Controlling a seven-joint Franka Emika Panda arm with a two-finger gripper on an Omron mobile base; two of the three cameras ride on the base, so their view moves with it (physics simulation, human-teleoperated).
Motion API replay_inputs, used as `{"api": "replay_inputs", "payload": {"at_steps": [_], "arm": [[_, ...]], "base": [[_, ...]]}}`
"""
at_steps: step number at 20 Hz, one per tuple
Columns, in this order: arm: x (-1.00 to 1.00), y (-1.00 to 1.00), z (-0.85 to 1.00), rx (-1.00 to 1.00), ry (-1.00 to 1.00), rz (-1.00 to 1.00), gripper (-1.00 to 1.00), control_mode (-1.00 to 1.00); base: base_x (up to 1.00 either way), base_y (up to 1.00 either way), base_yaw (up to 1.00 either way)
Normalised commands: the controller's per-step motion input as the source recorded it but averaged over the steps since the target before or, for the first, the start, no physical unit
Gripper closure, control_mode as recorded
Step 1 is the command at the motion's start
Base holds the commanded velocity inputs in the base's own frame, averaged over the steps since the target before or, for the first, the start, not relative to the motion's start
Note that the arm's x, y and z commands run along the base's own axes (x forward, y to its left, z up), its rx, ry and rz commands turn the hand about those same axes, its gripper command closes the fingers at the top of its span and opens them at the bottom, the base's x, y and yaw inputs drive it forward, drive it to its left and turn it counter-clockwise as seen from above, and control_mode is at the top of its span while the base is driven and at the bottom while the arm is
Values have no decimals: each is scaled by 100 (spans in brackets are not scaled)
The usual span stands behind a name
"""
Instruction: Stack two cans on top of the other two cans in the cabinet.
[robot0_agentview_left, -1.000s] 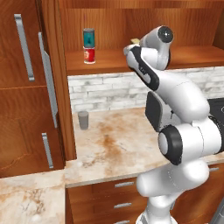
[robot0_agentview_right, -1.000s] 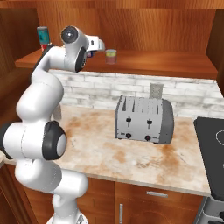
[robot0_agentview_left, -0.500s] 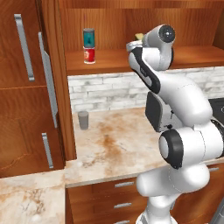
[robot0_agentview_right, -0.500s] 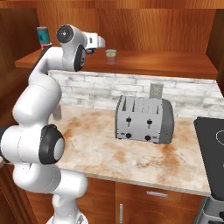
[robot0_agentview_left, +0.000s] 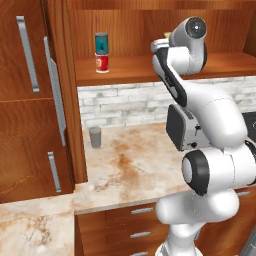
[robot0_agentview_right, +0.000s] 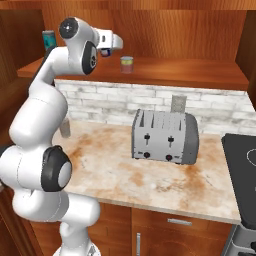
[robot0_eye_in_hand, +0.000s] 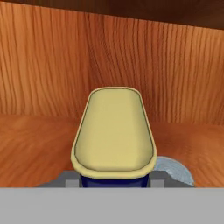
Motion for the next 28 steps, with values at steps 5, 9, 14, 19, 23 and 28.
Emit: {"api": "replay_inputs", "payload": {"at_steps": [5,9,14,19,23,28], "arm": [[-18,-36,-1,0,0,-6,100,-100],[-10,-31,-4,0,0,-6,100,-100],[1,-24,0,0,0,-5,100,-100],[5,-18,-3,0,2,-3,100,-100],[3,-1,-14,0,3,0,100,-100],[10,-6,-17,0,1,0,100,-100]], "base": [[0,0,0],[0,0,0],[0,0,0],[0,0,0],[0,0,0],[0,0,0]]}}
